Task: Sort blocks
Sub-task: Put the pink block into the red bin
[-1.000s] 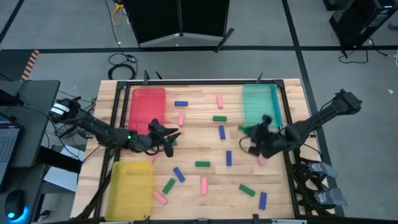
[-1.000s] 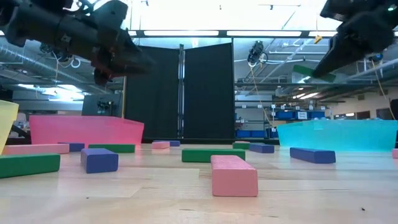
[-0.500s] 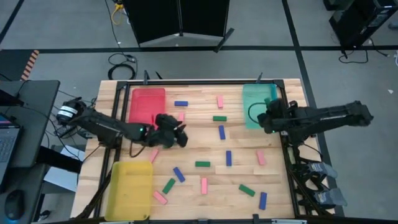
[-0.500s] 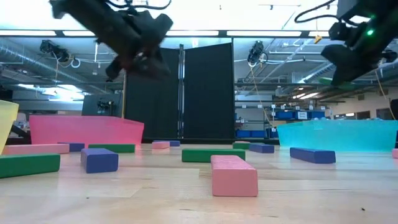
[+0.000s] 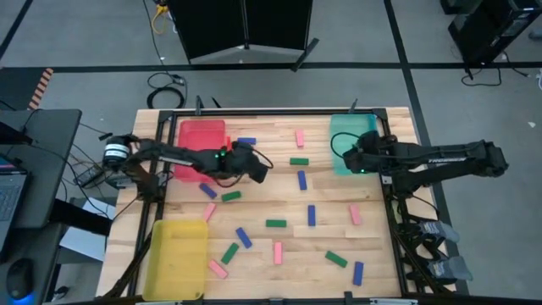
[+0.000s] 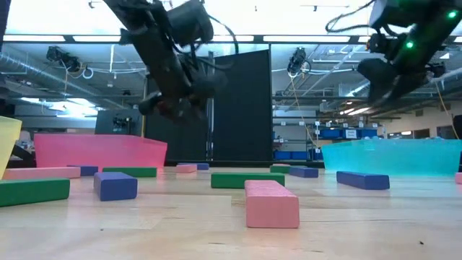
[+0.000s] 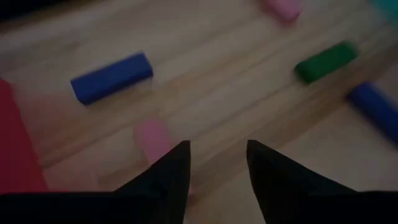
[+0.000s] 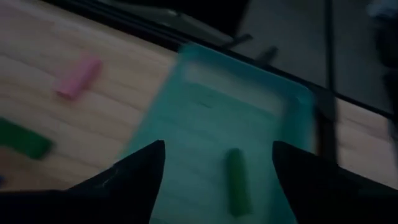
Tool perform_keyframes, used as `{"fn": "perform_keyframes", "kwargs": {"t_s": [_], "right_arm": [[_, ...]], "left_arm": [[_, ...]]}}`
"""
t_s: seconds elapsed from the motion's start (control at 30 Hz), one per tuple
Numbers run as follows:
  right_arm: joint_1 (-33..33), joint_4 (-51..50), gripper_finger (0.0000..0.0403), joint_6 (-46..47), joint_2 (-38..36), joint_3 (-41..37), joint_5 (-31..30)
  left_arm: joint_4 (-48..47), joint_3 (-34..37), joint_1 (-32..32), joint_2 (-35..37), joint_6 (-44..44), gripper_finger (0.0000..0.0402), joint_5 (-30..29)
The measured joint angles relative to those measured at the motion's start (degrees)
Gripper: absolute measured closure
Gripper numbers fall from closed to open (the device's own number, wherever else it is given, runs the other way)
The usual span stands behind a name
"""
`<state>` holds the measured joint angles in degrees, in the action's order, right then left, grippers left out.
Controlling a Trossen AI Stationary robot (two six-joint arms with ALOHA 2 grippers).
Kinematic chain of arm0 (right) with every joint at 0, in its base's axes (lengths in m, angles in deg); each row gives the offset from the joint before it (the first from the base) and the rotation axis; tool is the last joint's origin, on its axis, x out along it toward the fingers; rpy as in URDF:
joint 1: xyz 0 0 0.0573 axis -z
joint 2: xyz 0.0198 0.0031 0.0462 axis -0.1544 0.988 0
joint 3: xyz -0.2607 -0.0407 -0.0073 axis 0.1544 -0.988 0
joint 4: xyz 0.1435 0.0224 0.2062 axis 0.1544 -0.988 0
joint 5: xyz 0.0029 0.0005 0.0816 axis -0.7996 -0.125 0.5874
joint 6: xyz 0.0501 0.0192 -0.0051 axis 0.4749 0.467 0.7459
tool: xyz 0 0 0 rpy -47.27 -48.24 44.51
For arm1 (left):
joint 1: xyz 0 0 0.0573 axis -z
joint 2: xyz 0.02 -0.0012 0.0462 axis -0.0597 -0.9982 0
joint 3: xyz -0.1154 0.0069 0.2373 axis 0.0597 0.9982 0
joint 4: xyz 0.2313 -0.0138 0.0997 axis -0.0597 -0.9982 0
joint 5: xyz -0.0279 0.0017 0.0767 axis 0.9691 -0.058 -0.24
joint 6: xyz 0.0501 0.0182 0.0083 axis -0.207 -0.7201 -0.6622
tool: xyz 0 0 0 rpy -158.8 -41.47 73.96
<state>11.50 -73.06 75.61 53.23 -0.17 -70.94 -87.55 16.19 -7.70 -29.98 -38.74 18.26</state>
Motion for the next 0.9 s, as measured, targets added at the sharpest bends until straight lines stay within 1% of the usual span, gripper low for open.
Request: {"fn": "perform_keyframes", "kwargs": {"t_s": [0.17, 0.3, 0.4, 0.57, 0.73, 0.9], "right_arm": [[-3.32, 10.26, 0.0095, -6.93, 0.0, 0.0, 0.05], [-6.32, 17.78, 0.0101, -11.34, 0.0, 0.0, 0.16], [-7.81, 21.02, 0.0103, -13.06, 0.0, 0.0, 0.16], [-8.51, 22.09, 0.0103, -13.19, 0.0, 0.0, 0.14], [-8.51, 22.08, 0.0107, -13.13, 0.0, 0.0, 0.16], [-8.51, 22.02, 0.0107, -13.17, 0.0, 0.0, 0.18]], "left_arm": [[-3.01, -3.75, -2.41, -5.1, -0.47, 0.0199, 2.82], [-9.76, -7.21, -3.27, -8.4, 0.25, 0.0185, 2.74], [-14.17, -10.18, -3.43, -10.58, 1.02, 0.0178, 2.19], [-16.55, -13.08, -4.06, -13.37, 1.41, 0.0164, 2.07], [-17.86, -13.37, -4.68, -14.38, 2.39, 0.0148, 3.33], [-20.35, -13.32, -5.2, -14.55, 3.38, 0.0144, 3.8]]}}
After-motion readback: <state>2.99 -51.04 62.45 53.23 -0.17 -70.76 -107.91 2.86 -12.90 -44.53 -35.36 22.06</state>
